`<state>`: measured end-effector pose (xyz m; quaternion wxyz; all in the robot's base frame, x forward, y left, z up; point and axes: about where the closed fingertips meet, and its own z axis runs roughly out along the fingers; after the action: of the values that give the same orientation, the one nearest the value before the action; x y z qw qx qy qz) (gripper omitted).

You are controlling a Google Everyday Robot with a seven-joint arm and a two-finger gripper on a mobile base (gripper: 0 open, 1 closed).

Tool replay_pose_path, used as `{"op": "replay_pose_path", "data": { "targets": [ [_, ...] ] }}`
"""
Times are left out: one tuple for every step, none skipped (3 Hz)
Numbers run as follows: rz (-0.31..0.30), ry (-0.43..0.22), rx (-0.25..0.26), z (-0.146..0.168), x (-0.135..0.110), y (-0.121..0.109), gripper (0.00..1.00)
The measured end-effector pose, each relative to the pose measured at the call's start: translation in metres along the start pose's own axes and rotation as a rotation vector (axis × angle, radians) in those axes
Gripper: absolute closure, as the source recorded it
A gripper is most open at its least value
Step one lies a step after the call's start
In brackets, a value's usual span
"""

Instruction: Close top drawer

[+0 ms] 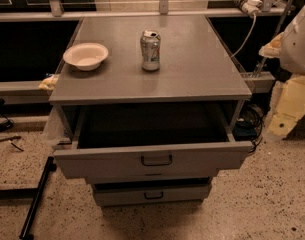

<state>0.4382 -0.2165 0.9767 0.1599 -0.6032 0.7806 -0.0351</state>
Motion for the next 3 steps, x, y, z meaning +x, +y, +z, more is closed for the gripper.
{"op": "replay_pose_path", "data": {
  "targets": [
    [0.000,0.000,0.000,0.000,0.000,0.000,0.00],
    [0.007,-0.009,0.003,0.003,0.002,0.000,0.19],
    [0.056,-0.037,-0.045,0.033,0.020,0.008,0.42]
  ]
}}
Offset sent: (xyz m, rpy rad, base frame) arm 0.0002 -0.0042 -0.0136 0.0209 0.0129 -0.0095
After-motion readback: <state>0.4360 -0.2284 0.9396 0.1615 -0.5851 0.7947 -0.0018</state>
